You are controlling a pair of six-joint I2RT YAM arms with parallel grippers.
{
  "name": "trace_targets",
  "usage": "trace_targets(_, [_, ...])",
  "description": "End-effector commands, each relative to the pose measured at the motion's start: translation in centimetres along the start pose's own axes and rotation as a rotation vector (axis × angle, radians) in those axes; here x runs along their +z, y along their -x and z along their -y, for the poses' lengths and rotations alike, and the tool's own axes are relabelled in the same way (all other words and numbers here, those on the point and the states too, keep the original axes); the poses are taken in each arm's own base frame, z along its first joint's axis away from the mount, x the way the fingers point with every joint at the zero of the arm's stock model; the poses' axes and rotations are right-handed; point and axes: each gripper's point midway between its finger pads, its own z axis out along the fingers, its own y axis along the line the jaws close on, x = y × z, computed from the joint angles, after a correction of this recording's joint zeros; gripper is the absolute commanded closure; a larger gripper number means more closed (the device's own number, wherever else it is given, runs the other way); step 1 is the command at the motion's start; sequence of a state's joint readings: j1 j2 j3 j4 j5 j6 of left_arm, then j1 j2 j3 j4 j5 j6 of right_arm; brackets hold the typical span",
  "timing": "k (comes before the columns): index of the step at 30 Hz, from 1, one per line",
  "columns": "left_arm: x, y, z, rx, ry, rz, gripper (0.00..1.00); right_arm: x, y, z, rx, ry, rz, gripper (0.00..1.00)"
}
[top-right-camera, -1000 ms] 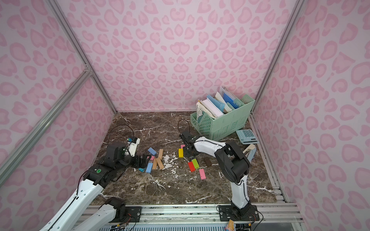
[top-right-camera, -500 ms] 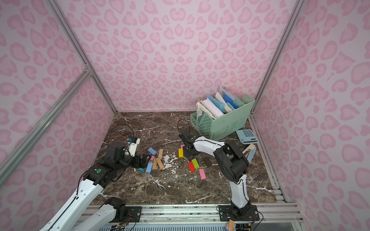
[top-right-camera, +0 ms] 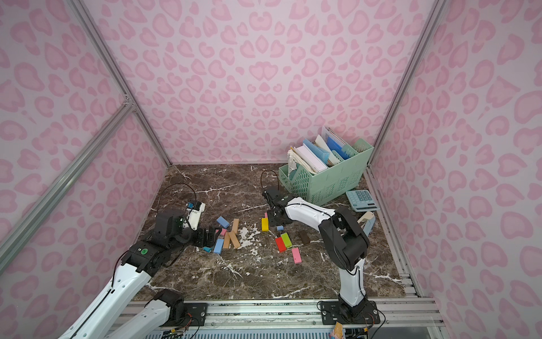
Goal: Assemble the number 8 with building blocks
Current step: Pick up the building block from the center of the board.
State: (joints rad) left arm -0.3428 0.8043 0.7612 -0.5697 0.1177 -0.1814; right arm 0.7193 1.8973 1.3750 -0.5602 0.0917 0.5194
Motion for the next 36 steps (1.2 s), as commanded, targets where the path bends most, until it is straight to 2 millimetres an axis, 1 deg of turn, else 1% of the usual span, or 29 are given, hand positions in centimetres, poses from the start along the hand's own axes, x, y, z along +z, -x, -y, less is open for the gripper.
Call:
trace_targets(1, [-0.1, 0.2, 0.0, 0.004, 0.002, 0.01, 0.02, -2.4, 1.7, -0.9, 0.018, 0.066, 0.062, 0.4])
trace_targets(3, [-0.1, 0.2, 0.0, 0.005, 0.003, 0.008, 0.02, -3.9, 2.4, -1.1, 0.024, 0.098, 0.099, 0.35])
trace_targets(4, [-0.1, 0.2, 0.0, 0.005, 0.003, 0.007, 0.02, -3.8, 1.4, -0.6, 0.026, 0.095, 0.083, 0.33])
trace_targets(8, [-0.1, 0.2, -0.1, 0.006, 0.005, 0.008, 0.02, -5.2, -0.2, 0.5, 0.039, 0.086, 0.082, 0.29])
trace_targets(11, [-0.1, 0.2, -0.1, 0.007, 0.007, 0.007, 0.02, -5.6, -2.5, 1.4, 0.057, 0.09, 0.063, 0.29])
trace_targets(15, [0.0, 0.2, 0.0, 0.006, 0.003, 0.006, 0.02, -5.3, -6.0, 3.1, 0.081, 0.061, 0.027, 0.29])
trace_targets(17, [0.1, 0.2, 0.0, 0.006, 0.001, 0.004, 0.02, -5.1, -7.3, 4.0, 0.093, 0.04, 0.01, 0.31])
trace_targets(21, [0.2, 0.1, 0.0, 0.005, -0.003, -0.003, 0.02, -5.0, -9.3, 6.9, 0.163, -0.01, -0.003, 0.33])
trace_targets(24, [0.1, 0.1, 0.0, 0.005, -0.003, 0.001, 0.02, -5.1, -9.9, 9.5, 0.232, -0.038, 0.004, 0.32])
trace_targets(27, [0.1, 0.2, 0.0, 0.005, -0.002, 0.003, 0.02, -5.1, -10.1, 10.8, 0.283, -0.038, 0.008, 0.31])
trace_targets(32, [0.0, 0.2, 0.0, 0.006, -0.002, 0.004, 0.02, -5.0, -9.8, 11.3, 0.372, -0.026, 0.022, 0.23])
trace_targets(35, [0.0, 0.2, 0.1, 0.007, -0.004, 0.004, 0.02, -5.0, -9.6, 10.9, 0.478, 0.008, 0.033, 0.16])
trace_targets(36, [0.0, 0.2, 0.1, 0.006, -0.003, 0.003, 0.02, -5.1, -9.6, 10.8, 0.533, 0.021, 0.043, 0.16])
